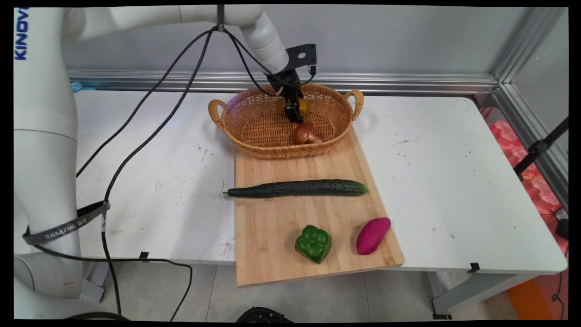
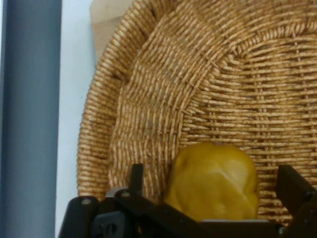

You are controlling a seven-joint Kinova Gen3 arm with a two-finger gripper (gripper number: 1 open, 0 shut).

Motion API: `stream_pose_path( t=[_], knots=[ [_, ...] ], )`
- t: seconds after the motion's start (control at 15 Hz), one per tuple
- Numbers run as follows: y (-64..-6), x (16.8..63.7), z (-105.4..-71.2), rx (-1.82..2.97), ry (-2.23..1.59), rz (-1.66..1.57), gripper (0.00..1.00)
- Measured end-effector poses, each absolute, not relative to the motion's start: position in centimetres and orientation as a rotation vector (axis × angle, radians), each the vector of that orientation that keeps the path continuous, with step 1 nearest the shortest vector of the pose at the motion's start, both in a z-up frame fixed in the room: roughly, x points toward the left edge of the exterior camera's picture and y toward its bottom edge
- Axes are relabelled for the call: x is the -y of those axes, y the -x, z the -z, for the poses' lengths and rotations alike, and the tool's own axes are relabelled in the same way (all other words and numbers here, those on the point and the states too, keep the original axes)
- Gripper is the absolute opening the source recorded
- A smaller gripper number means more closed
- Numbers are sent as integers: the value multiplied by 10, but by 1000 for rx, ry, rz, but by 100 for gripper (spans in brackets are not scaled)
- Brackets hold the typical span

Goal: Pick up the potato from the vegetable basket, then place the picked object on the cutting board

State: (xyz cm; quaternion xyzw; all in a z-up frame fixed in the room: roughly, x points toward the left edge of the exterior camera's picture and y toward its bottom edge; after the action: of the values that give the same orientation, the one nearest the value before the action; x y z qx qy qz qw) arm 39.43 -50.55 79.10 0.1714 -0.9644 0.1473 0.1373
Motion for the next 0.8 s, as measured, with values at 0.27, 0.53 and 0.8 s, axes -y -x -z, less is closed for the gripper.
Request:
stream_pose_path(
  t=[0.27, 0.53, 0.8],
  knots=[
    [-393, 508, -790, 2818, -413, -411, 0],
    [-393, 507, -797, 2834, -346, -403, 0],
    [-392, 502, -813, 2839, -320, -401, 0]
  ],
)
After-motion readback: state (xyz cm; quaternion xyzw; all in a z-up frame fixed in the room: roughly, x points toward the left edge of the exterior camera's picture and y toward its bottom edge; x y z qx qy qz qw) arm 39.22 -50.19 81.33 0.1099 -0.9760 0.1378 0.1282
